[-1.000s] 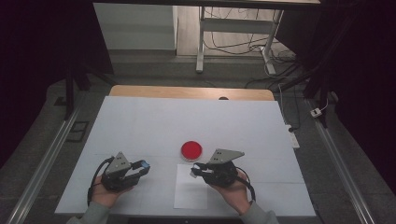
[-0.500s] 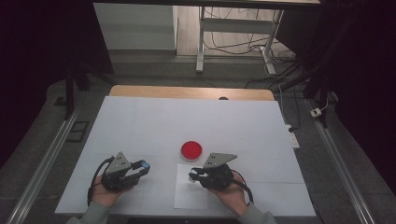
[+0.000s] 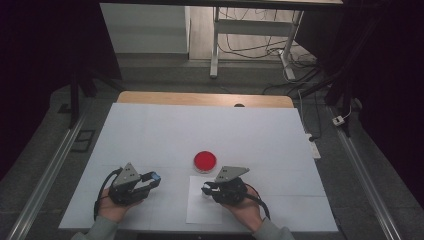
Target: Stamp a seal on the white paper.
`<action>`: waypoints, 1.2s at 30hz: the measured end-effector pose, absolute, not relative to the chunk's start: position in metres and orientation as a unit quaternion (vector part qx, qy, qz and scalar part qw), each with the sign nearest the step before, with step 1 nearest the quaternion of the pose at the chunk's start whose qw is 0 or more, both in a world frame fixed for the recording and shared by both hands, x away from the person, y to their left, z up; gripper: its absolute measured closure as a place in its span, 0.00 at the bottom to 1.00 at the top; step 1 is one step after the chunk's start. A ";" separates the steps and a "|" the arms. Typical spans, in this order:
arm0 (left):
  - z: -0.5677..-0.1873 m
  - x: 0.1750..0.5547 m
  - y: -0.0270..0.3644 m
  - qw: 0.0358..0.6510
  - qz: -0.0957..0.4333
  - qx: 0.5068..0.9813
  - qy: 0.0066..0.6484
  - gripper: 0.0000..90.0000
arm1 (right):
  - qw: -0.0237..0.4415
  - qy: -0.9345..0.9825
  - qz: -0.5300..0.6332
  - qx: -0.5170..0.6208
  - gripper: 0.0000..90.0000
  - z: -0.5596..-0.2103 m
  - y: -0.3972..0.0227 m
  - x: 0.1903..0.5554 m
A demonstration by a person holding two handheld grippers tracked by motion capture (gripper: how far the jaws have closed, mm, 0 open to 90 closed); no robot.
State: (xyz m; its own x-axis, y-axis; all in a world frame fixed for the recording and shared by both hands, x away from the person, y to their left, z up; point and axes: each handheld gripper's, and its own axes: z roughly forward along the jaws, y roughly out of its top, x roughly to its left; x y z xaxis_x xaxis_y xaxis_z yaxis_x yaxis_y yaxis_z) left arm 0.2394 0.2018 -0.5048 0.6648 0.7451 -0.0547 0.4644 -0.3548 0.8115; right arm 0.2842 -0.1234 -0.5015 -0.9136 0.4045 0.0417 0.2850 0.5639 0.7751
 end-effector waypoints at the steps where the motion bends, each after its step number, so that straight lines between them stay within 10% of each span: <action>1: -0.505 0.239 0.202 0.427 0.164 0.807 0.375 0.73 | 0.071 0.881 0.424 0.195 0.84 -0.502 -0.123 0.284; 36: -0.504 0.239 0.202 0.426 0.166 0.807 0.374 0.73 | 0.076 0.892 0.406 0.185 0.84 -0.509 -0.116 0.284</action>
State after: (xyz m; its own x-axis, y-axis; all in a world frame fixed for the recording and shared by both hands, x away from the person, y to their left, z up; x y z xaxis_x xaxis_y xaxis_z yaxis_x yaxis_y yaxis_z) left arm 0.2388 0.2017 -0.5041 0.6650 0.7450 -0.0519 0.4624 -0.3562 0.8120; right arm 0.2843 -0.1157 -0.5089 -0.9195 0.3929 0.0142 0.2687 0.6016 0.7522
